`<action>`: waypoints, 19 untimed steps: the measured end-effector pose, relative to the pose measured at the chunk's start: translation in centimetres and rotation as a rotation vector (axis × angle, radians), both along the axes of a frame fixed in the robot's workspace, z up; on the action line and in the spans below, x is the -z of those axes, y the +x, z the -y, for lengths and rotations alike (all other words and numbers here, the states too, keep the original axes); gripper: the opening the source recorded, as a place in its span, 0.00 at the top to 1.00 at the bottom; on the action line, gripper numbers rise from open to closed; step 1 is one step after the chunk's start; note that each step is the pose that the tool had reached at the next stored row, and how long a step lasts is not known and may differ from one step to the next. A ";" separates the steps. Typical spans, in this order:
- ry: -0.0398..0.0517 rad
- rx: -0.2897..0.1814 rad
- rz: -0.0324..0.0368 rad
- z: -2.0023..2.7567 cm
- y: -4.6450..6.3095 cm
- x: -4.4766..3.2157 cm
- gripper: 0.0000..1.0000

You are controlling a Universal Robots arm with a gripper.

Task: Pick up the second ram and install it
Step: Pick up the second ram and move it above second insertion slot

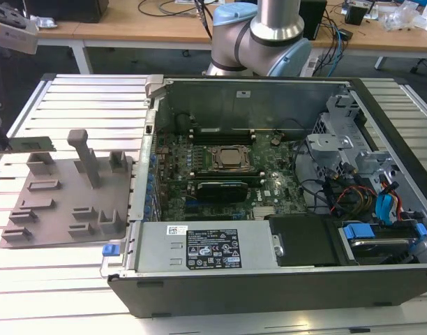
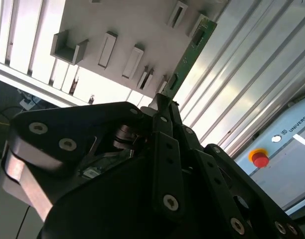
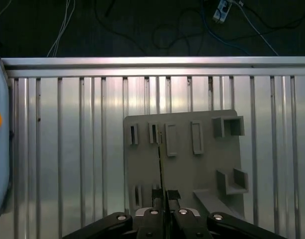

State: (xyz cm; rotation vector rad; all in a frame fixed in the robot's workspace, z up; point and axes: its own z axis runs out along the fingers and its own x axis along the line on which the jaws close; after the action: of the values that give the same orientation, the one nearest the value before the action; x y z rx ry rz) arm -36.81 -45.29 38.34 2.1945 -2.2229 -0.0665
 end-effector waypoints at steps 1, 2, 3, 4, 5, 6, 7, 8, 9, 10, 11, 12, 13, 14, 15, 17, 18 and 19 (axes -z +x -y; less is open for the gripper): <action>0.0000 0.000 0.0000 0.00 0.0 -0.18 0.86; -0.0001 0.000 -0.0001 0.00 0.0 -0.49 0.86; 0.0000 0.000 0.0000 0.00 0.0 -0.89 0.86; -0.0001 0.000 0.0000 0.00 0.0 -1.58 0.86; 0.0000 0.000 0.0000 0.00 0.0 -1.90 0.86; 0.0000 0.000 0.0000 0.00 0.0 -2.27 0.86; 0.0000 0.000 -0.0001 0.00 0.0 -2.49 0.86; 0.0000 0.000 0.0000 0.00 0.0 -2.69 0.86; 0.0000 0.000 -0.0001 0.00 0.0 -2.90 0.86; 0.0000 0.000 0.0000 0.00 0.0 -3.21 0.86; 0.0000 0.000 0.0000 0.00 0.0 -3.62 0.86; 0.0000 0.000 0.0000 0.00 0.0 -3.89 0.86; -0.0001 0.000 0.0000 0.00 0.0 -4.05 0.86; 0.0000 0.000 0.0000 0.00 0.0 -4.45 0.86; 0.0000 0.000 0.0000 0.00 0.0 -4.89 0.86; 0.0000 0.000 0.0000 0.00 0.0 -5.61 0.86; 0.0000 0.000 -0.0001 0.00 0.0 -5.93 0.86; 0.0000 0.000 0.0000 0.00 0.0 -6.18 0.86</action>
State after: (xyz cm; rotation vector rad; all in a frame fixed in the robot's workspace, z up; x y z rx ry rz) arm -36.80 -45.29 44.52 2.1946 -2.2229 -0.0664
